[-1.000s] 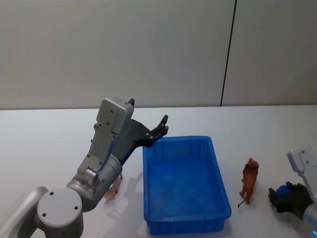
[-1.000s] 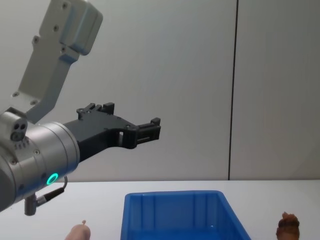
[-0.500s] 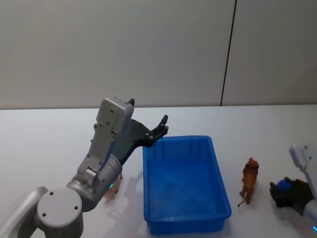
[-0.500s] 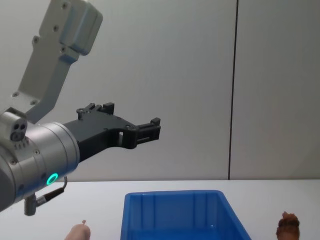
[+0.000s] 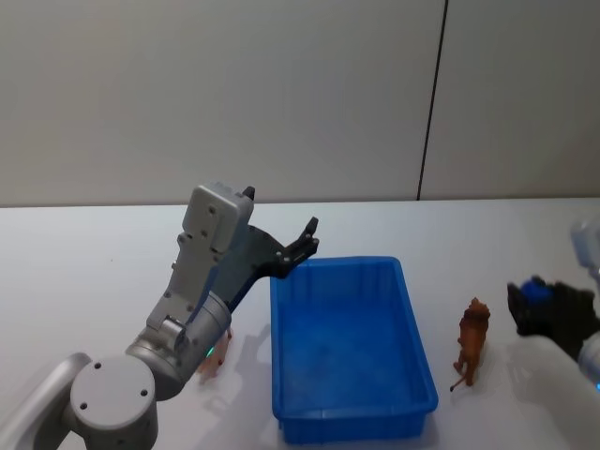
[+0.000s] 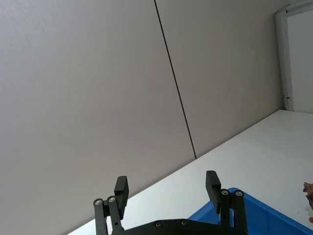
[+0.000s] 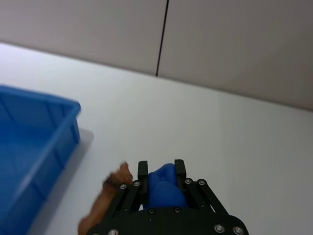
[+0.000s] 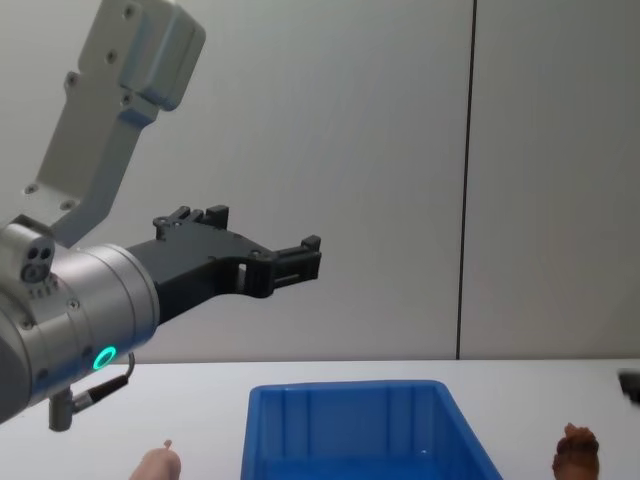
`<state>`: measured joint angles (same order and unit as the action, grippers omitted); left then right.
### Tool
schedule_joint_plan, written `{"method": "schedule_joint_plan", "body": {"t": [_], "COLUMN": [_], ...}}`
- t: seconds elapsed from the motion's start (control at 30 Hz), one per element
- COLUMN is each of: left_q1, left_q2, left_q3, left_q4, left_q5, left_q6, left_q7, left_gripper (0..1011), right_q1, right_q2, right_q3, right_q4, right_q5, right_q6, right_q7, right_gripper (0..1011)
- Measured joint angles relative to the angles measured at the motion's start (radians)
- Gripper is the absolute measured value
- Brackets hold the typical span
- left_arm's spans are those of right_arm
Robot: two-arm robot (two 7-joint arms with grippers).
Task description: Pick up the two dolls from the table and place them into the box.
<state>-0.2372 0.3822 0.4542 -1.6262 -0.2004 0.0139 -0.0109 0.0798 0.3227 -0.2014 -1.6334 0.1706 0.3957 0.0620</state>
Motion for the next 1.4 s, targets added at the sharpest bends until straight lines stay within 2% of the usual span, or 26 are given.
{"method": "schedule_joint_plan", "body": {"t": [0.4,0.57,0.8,0.97,1.3,1.37,1.4], "left_q1": [0.0,0.0,0.0,0.0,0.0,0.0,0.0], "left_q2": [0.0,0.0,0.0,0.0,0.0,0.0,0.0], "left_q3": [0.0,0.0,0.0,0.0,0.0,0.0,0.0], "left_q4": [0.0,0.0,0.0,0.0,0.0,0.0,0.0], "left_q5": [0.0,0.0,0.0,0.0,0.0,0.0,0.0], "left_q6": [0.0,0.0,0.0,0.0,0.0,0.0,0.0], "left_q7": [0.0,0.0,0.0,0.0,0.0,0.0,0.0], "left_gripper": [1001,1001,1001,1001,1001,1001,1001], "right_q1": [0.033,0.051,0.08,0.094,0.123,0.129,0.132], "right_q2": [-0.027,-0.048,-0.087,-0.108,-0.15,-0.158,-0.164], "right_q3": [-0.002,-0.017,-0.052,-0.076,-0.131,-0.142,-0.149], "right_q4": [-0.11,-0.132,-0.138,-0.121,-0.044,-0.024,-0.011], "right_q5": [0.061,0.074,0.077,0.061,-0.016,-0.034,-0.047], "right_q6": [-0.021,-0.001,0.06,0.104,0.19,0.203,0.212], "right_q7": [0.061,0.096,0.155,0.184,0.222,0.226,0.229], "right_gripper": [247,222,183,178,180,209,256]}}
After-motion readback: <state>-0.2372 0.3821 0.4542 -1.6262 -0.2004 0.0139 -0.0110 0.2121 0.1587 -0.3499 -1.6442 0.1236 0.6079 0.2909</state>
